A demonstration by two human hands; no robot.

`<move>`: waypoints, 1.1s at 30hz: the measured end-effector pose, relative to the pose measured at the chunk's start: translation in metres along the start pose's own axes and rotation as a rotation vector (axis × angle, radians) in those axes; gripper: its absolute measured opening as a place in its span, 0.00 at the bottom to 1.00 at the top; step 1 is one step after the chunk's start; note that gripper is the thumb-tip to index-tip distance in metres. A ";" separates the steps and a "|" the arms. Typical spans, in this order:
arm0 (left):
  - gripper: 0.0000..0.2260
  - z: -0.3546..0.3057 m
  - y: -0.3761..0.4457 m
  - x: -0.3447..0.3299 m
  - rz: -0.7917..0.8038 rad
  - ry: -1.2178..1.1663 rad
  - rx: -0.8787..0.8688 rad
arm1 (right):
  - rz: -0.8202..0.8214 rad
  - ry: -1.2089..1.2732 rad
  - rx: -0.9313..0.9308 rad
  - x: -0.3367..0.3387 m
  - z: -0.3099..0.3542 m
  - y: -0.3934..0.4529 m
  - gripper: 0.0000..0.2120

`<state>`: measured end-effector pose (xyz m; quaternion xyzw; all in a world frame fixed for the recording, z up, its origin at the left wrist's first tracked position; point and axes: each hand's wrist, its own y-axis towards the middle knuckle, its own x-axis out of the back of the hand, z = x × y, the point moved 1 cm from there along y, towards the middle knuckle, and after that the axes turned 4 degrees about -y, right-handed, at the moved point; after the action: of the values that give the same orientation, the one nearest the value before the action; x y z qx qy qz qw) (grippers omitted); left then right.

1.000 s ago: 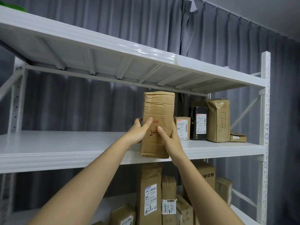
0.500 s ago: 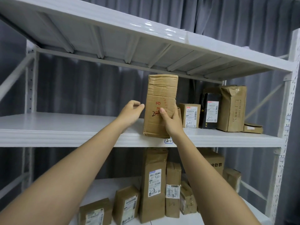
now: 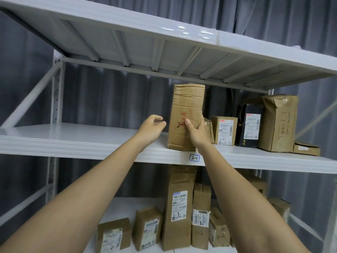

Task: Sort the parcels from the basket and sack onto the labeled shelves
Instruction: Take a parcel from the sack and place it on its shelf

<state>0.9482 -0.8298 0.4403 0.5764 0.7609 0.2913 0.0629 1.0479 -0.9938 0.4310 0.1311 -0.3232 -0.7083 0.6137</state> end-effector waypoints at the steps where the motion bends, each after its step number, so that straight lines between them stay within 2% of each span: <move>1: 0.16 0.000 -0.002 -0.001 -0.006 -0.002 0.000 | 0.008 0.007 -0.008 0.001 -0.003 0.004 0.37; 18: 0.18 -0.003 0.001 -0.039 -0.041 0.135 0.058 | 0.127 0.149 -0.105 0.020 -0.024 0.030 0.39; 24: 0.30 0.005 0.030 -0.066 -0.027 0.186 0.110 | 0.048 0.209 -0.083 0.045 -0.040 0.030 0.26; 28: 0.42 0.004 0.058 -0.089 -0.036 0.148 0.121 | 0.028 0.144 -0.029 0.060 -0.057 0.034 0.25; 33: 0.46 0.010 0.083 -0.111 -0.090 0.202 0.087 | 0.046 0.045 0.007 0.078 -0.068 0.042 0.23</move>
<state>1.0590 -0.9136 0.4483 0.5115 0.8004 0.3116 -0.0262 1.1036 -1.0900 0.4222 0.1417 -0.3150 -0.6898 0.6363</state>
